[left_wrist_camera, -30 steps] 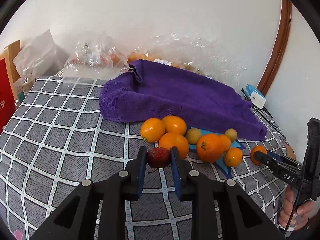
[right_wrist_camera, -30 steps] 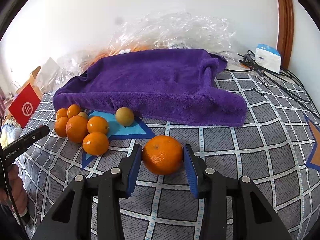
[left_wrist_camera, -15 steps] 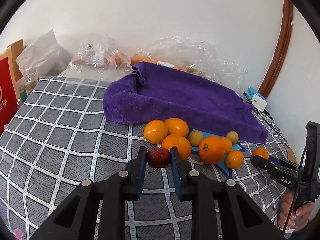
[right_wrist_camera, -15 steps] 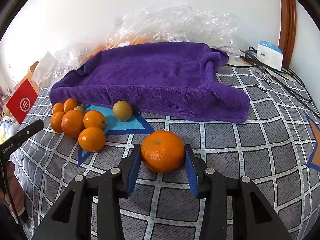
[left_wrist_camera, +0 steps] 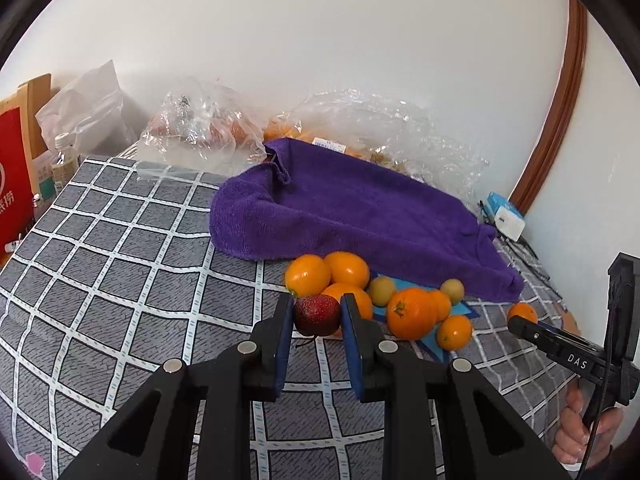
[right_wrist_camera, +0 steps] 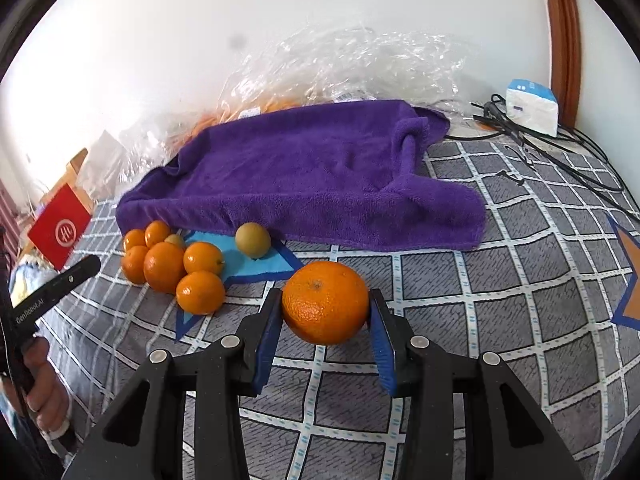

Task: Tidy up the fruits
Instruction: 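Carry the strawberry and orange over the purple towel with both tools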

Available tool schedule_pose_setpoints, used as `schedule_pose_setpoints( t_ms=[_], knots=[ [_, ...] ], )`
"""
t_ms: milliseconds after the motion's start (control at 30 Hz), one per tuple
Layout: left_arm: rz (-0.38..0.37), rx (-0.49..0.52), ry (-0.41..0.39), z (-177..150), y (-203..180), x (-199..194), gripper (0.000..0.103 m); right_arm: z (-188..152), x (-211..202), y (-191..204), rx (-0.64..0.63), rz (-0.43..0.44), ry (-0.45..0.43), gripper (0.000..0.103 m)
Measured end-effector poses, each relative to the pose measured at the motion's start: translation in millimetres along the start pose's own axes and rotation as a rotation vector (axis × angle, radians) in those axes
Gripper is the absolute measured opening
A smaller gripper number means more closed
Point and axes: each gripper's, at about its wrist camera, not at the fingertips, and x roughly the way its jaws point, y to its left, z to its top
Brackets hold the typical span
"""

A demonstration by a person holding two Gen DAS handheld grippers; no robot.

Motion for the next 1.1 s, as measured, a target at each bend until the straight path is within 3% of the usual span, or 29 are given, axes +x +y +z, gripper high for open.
schedule_pose_setpoints(
  t_ms=[233,500,700,867,1100],
  knots=[
    [-0.001,-0.004,-0.043,35.2,-2.9,-21.9,0.023,48.2,-23.1,7.5,-0.059,-0.043,-0.076,0.042],
    [0.066,0.020,-0.112,115.1,-8.3,-21.9,0.023,117.9,-20.4,13.9,-0.105,-0.056,-0.145,0.042],
    [0.100,0.046,-0.138,161.5,-19.8,10.2,0.023,166.8,4.9,7.4,-0.074,-0.048,-0.161,0.042],
    [0.086,0.021,-0.144,189.0,-30.6,45.2,0.023,198.2,30.3,10.3,-0.079,-0.053,-0.177,0.042],
    [0.081,0.011,-0.082,187.3,-29.6,106.0,0.023,203.6,74.0,1.5,-0.063,-0.021,-0.140,0.042]
  ],
)
